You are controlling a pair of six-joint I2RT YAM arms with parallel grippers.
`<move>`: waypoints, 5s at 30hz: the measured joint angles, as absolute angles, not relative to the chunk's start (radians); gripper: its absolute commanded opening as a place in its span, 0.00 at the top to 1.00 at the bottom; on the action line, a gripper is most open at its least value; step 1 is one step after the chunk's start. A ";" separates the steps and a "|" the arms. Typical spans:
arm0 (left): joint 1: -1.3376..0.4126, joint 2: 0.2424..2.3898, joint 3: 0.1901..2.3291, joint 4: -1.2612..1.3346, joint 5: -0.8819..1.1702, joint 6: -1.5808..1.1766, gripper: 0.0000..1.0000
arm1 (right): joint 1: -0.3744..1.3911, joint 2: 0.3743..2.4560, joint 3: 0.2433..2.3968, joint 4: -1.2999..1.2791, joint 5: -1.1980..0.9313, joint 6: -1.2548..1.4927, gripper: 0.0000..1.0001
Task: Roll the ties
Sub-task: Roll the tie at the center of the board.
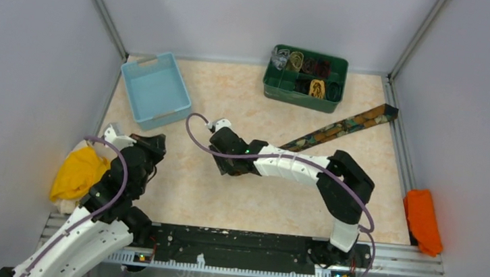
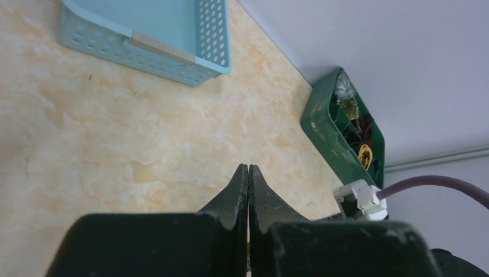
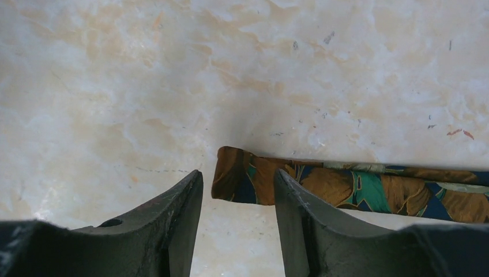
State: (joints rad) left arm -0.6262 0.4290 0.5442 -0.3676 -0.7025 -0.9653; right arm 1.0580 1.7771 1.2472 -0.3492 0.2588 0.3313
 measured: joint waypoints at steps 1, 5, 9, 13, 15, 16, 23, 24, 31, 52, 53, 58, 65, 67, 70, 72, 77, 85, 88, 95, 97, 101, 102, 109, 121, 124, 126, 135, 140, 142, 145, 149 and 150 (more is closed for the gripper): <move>-0.626 0.425 0.544 -0.379 -0.709 -0.966 1.00 | 1.058 1.797 1.260 -0.365 0.263 0.331 0.51; -0.626 0.414 0.544 -0.407 -0.721 -0.964 1.00 | 1.060 1.858 1.292 -0.421 0.275 0.332 0.54; -0.626 0.413 0.538 -0.407 -0.725 -0.955 1.00 | 1.070 1.874 1.294 -0.441 0.276 0.332 0.71; -0.626 0.415 0.517 -0.395 -0.720 -0.934 1.00 | 1.078 1.897 1.306 -0.444 0.282 0.335 0.79; -0.626 0.427 0.509 -0.374 -0.709 -0.913 1.00 | 1.079 1.897 1.306 -0.439 0.287 0.335 0.82; -0.626 0.440 0.506 -0.357 -0.699 -0.898 1.00 | 1.079 1.897 1.306 -0.430 0.288 0.335 0.83; -0.626 0.654 0.497 -0.209 -0.608 -0.831 1.00 | 1.039 1.832 1.174 -0.257 0.199 0.343 0.84; -0.626 0.695 0.493 -0.181 -0.588 -0.823 1.00 | 1.021 1.805 1.134 -0.223 0.166 0.350 0.84; -0.626 0.937 0.484 0.011 -0.459 -0.764 1.00 | 0.799 1.620 0.884 0.041 -0.101 0.431 0.86; -0.626 1.606 0.720 0.421 0.068 -0.631 1.00 | 0.528 1.536 0.659 0.237 -0.320 0.506 0.85; -0.626 1.641 0.735 0.445 0.115 -0.627 1.00 | 0.528 1.536 0.659 0.229 -0.308 0.500 0.84; -0.639 1.663 0.738 0.488 0.212 -0.611 1.00 | 0.527 1.537 0.664 0.166 -0.249 0.471 0.69; -0.665 1.643 0.738 0.501 0.296 -0.586 1.00 | 0.527 1.582 0.699 0.110 -0.200 0.453 0.64; -0.672 1.633 0.737 0.501 0.309 -0.580 1.00 | 0.527 1.591 0.715 0.102 -0.192 0.451 0.66; -0.687 1.618 0.729 0.500 0.331 -0.572 1.00 | 0.527 1.598 0.731 0.086 -0.177 0.444 0.69; -0.699 1.608 0.720 0.492 0.345 -0.563 1.00 | 0.527 1.599 0.743 0.065 -0.162 0.436 0.69; -0.718 1.616 0.719 0.463 0.360 -0.538 1.00 | 0.527 1.615 0.770 0.037 -0.147 0.422 0.70; -0.719 1.721 0.719 0.445 0.333 -0.519 1.00 | 0.527 1.615 0.774 0.029 -0.146 0.419 0.72; -0.719 1.736 0.719 0.455 0.311 -0.519 1.00 | 0.527 1.615 0.774 0.028 -0.146 0.419 0.72; -0.719 1.787 0.728 0.471 0.283 -0.531 1.00 | 0.527 1.613 0.775 0.021 -0.147 0.415 0.60; -0.721 1.802 0.733 0.489 0.284 -0.540 1.00 | 0.527 1.600 0.775 0.002 -0.144 0.407 0.54; -0.723 1.832 0.739 0.520 0.288 -0.558 1.00 | 0.528 1.542 0.780 -0.061 -0.123 0.387 0.53; -0.723 1.834 0.739 0.523 0.289 -0.561 1.00 | 0.528 1.528 0.786 -0.076 -0.122 0.384 0.54; -0.723 1.827 0.743 0.508 0.289 -0.564 1.00 | 0.549 1.461 0.821 -0.095 -0.117 0.376 0.64; -0.717 1.539 0.769 0.313 0.191 -0.542 1.00 | 0.603 1.457 0.821 -0.121 -0.087 0.370 0.95; -0.694 1.603 0.840 0.313 0.152 -0.519 1.00 | 0.612 1.457 0.821 -0.120 -0.084 0.379 1.00; -0.670 1.690 0.904 0.311 0.144 -0.498 1.00 | 0.618 1.457 0.818 -0.116 -0.083 0.387 1.00; -0.614 1.942 0.995 0.345 0.159 -0.431 1.00 | 0.633 1.511 0.711 0.031 -0.144 0.469 1.00; -0.614 1.964 0.998 0.392 0.202 -0.424 1.00 | 0.635 1.589 0.696 0.079 -0.156 0.491 1.00; -0.614 1.966 0.992 0.406 0.220 -0.425 1.00 | 0.635 1.605 0.698 0.107 -0.159 0.500 1.00; -0.615 1.965 0.967 0.443 0.246 -0.427 1.00 | 0.636 1.624 0.705 0.135 -0.156 0.501 1.00; -0.616 1.956 0.932 0.483 0.282 -0.430 1.00 | 0.638 1.662 0.743 0.146 -0.149 0.498 1.00; -0.617 1.954 0.925 0.488 0.290 -0.431 1.00 | 0.638 1.671 0.754 0.148 -0.149 0.498 1.00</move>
